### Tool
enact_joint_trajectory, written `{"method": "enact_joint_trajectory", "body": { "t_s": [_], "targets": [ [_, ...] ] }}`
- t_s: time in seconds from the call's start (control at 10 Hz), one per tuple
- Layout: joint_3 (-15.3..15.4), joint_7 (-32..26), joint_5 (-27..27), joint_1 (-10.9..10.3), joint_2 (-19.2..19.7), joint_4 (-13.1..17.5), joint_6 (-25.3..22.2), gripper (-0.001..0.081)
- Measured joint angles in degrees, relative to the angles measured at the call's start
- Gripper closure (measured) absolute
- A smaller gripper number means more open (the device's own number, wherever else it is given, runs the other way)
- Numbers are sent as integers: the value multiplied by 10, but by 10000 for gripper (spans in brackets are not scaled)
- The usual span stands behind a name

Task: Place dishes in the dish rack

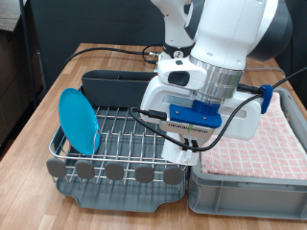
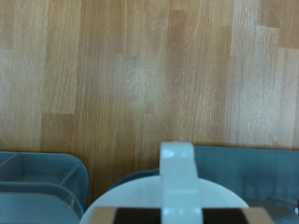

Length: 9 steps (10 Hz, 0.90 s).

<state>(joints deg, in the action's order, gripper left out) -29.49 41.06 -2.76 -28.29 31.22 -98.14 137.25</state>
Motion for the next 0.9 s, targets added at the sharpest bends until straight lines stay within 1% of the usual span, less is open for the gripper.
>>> {"method": "enact_joint_trajectory", "body": {
  "t_s": [0.6, 0.9],
  "targets": [
    [37, -25, -29, 42, 26, 18, 3, 735],
    [53, -36, -36, 60, 41, 28, 11, 735]
  ]
}}
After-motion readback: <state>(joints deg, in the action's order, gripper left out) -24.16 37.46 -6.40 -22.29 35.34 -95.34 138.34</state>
